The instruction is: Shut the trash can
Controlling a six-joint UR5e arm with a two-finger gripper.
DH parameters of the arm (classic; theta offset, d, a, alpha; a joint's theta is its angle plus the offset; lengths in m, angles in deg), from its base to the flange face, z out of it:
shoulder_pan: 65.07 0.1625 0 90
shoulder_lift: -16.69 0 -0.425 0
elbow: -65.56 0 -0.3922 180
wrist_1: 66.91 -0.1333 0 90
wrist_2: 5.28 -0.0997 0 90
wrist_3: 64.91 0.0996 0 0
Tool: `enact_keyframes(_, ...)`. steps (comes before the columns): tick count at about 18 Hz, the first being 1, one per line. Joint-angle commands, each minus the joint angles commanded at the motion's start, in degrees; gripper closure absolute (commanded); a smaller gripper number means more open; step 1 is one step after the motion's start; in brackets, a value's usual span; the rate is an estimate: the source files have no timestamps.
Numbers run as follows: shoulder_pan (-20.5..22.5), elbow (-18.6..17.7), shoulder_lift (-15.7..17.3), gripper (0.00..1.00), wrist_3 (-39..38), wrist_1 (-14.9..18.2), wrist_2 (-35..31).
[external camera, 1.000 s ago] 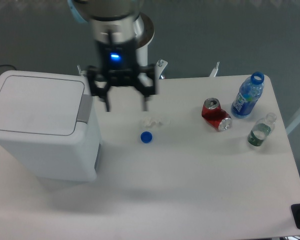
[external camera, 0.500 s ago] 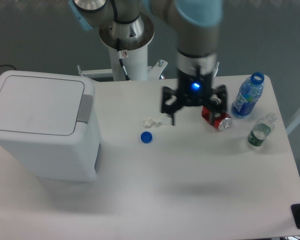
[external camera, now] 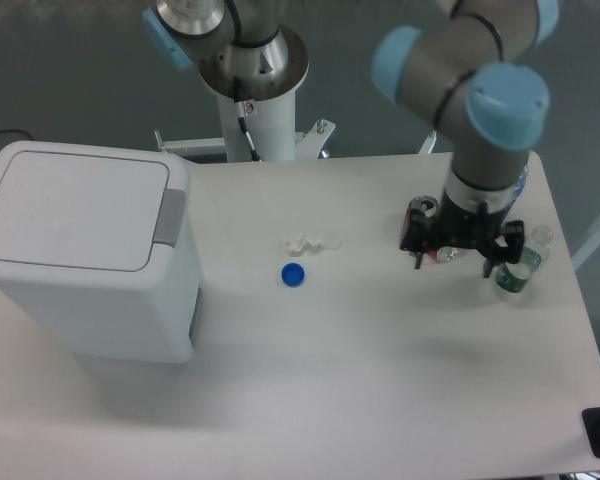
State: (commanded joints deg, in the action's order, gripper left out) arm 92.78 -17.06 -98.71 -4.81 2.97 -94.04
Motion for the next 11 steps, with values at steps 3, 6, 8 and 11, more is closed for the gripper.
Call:
enact_keyframes(3,0.27,0.09,-1.75,0.00,5.19,2.02,-2.99)
enact_keyframes(6,0.35,0.09,-3.08,0.00,6.52,2.02,-3.79)
enact_keyframes(8,0.70,0.09,-3.17,0.00,6.52,2.02,-3.44)
enact_keyframes(11,0.71,-0.09,-3.17,0.00,6.52,1.76,-3.26)
